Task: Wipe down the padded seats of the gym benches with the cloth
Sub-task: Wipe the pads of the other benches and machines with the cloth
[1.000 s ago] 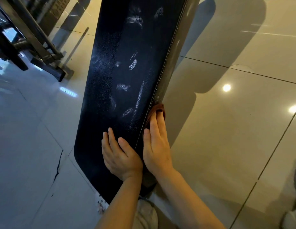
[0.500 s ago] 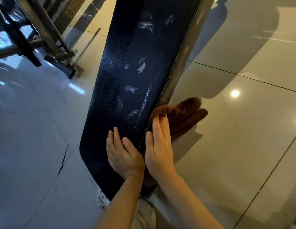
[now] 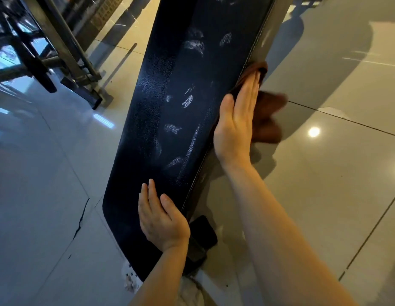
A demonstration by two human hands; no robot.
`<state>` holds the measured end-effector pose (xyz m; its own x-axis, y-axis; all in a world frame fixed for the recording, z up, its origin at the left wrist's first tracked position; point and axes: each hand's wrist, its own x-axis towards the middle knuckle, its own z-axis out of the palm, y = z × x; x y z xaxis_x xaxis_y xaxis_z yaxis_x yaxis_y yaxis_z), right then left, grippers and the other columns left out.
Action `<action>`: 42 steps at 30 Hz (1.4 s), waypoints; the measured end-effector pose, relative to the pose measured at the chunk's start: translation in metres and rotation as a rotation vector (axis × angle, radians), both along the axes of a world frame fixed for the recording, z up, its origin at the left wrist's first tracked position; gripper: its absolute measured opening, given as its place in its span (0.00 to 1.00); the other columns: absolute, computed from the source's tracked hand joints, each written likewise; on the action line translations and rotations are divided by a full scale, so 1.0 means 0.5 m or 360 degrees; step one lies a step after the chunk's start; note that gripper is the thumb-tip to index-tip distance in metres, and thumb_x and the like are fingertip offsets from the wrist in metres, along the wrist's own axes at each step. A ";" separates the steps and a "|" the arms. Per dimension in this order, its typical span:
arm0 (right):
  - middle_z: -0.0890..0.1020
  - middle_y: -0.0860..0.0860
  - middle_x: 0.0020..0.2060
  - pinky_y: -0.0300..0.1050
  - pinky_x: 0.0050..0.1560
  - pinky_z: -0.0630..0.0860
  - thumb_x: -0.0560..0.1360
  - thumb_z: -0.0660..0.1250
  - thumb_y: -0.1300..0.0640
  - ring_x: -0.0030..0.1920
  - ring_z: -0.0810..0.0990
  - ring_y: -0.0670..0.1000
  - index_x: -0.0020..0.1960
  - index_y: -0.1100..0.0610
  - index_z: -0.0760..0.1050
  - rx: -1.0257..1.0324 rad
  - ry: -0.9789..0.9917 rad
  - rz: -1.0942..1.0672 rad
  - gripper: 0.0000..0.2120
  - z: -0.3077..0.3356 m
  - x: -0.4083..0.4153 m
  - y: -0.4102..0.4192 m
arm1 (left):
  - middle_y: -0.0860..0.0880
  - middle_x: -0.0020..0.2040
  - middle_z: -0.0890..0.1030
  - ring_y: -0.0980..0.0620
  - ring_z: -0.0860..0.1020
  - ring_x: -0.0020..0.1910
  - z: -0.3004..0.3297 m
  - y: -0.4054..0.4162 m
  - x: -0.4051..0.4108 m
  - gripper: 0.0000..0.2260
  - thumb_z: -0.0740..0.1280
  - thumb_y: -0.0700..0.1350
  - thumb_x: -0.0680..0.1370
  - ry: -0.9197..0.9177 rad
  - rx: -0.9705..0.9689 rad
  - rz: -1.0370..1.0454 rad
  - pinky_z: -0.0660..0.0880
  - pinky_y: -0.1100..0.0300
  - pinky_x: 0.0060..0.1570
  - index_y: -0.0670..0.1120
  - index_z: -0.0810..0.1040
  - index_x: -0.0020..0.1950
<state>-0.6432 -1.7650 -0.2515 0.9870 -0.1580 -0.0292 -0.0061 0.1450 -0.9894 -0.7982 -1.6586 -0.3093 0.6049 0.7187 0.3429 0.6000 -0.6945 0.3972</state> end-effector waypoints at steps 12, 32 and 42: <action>0.42 0.38 0.75 0.35 0.75 0.38 0.82 0.48 0.53 0.77 0.40 0.39 0.74 0.48 0.38 -0.0107 -0.0080 0.0184 0.26 -0.015 -0.132 0.039 | 0.46 0.74 0.68 0.42 0.67 0.72 0.010 0.003 -0.002 0.30 0.44 0.59 0.79 0.0067 0.0012 0.0025 0.63 0.40 0.68 0.47 0.67 0.75; 0.49 0.46 0.78 0.45 0.78 0.44 0.82 0.47 0.52 0.78 0.45 0.45 0.79 0.54 0.44 -0.0262 -0.0208 0.0147 0.27 -0.019 0.016 -0.048 | 0.46 0.74 0.68 0.44 0.66 0.73 0.019 -0.001 -0.001 0.30 0.44 0.59 0.78 0.0066 -0.0026 0.0032 0.64 0.42 0.68 0.46 0.66 0.75; 0.47 0.48 0.78 0.36 0.76 0.39 0.83 0.46 0.52 0.78 0.43 0.45 0.79 0.58 0.44 -0.0256 -0.0216 0.0176 0.27 -0.017 0.012 -0.045 | 0.46 0.74 0.69 0.45 0.66 0.73 0.021 -0.004 0.004 0.29 0.46 0.57 0.78 0.0062 -0.0057 0.0047 0.65 0.42 0.68 0.46 0.67 0.74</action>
<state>-0.6374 -1.7877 -0.2599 0.9918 -0.0404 0.1214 0.1212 -0.0084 -0.9926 -0.7960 -1.6606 -0.2989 0.5955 0.7480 0.2930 0.6358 -0.6617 0.3974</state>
